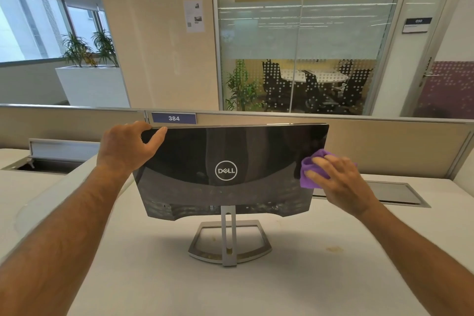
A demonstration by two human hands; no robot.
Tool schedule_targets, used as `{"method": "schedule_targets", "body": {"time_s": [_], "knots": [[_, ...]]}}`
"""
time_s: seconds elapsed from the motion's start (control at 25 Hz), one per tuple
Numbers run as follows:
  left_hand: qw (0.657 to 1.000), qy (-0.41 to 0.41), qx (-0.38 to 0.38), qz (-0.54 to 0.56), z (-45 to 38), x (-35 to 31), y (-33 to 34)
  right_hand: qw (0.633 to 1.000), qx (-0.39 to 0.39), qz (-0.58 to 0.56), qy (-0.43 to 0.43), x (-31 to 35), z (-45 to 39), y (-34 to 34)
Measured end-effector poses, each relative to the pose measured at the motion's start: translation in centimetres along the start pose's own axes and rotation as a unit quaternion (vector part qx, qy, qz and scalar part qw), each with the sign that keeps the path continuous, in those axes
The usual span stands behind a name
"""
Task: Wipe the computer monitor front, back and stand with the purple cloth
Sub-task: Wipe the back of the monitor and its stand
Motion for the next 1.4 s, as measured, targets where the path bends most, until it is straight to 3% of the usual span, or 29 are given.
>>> {"method": "schedule_targets", "body": {"time_s": [0.12, 0.28, 0.36, 0.48, 0.64, 0.8, 0.96, 1.12, 1.28, 1.4], "knots": [[1.000, -0.004, 0.004, -0.001, -0.1, -0.1, 0.0, 0.987, -0.073, -0.045, 0.137, -1.9, -0.6, -1.0], [1.000, -0.007, -0.005, 0.005, 0.0, -0.2, -0.2, 1.000, 0.011, 0.002, -0.021, 0.8, 1.1, 1.0], [1.000, -0.005, -0.004, 0.004, 0.0, -0.2, -0.2, 0.999, 0.029, -0.008, 0.018, 0.3, 1.0, 1.1], [1.000, -0.009, -0.001, 0.006, -0.1, -0.3, -0.1, 0.994, -0.008, -0.023, 0.103, -0.3, 0.2, 0.6], [1.000, -0.007, -0.004, 0.004, 0.1, -0.3, -0.2, 0.998, 0.043, 0.019, -0.029, 2.0, 1.4, 1.7], [1.000, -0.004, 0.000, 0.001, -0.1, -0.2, 0.0, 0.993, 0.016, -0.024, 0.110, 0.4, 0.6, 1.2], [1.000, -0.010, -0.002, 0.000, 0.0, 0.0, 0.0, 0.998, 0.056, 0.004, 0.017, 2.2, 1.9, 2.4], [1.000, -0.009, -0.004, 0.006, 0.0, 0.0, 0.0, 0.989, 0.037, -0.049, 0.135, 1.0, 1.1, 1.9], [1.000, -0.008, -0.008, 0.011, 0.0, 0.3, 0.1, 0.997, 0.062, -0.018, 0.038, 2.8, 2.0, 2.7], [1.000, -0.010, -0.011, 0.008, 0.0, 0.4, 0.1, 0.991, 0.040, -0.058, 0.115, 1.8, 1.2, 2.3]]}}
Point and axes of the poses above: each hand's wrist, its own z-axis away from the middle knuckle, its own y-axis out of the palm, x = y × z, the point moved 4 cm from there along -z, towards the middle knuckle, and after that the axes turned 1 degree about y, right-handed, at the moved point
